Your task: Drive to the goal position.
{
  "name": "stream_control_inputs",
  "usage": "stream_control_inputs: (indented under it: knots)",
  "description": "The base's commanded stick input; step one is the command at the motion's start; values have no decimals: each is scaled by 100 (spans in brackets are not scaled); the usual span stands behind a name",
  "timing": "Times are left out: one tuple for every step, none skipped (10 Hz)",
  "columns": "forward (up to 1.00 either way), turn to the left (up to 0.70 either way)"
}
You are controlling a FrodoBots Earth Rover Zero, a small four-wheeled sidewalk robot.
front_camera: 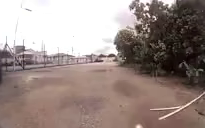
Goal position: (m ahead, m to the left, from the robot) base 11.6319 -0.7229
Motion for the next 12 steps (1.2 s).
stream_control_inputs:
  knots:
    - [50,-1]
    - [50,-1]
    - [50,-1]
    - [50,-1]
    - [50,-1]
    - [50,-1]
    - [50,-1]
    - [50,-1]
    - [50,-1]
    - [50,-6]
    - [50,-33]
    - [50,-1]
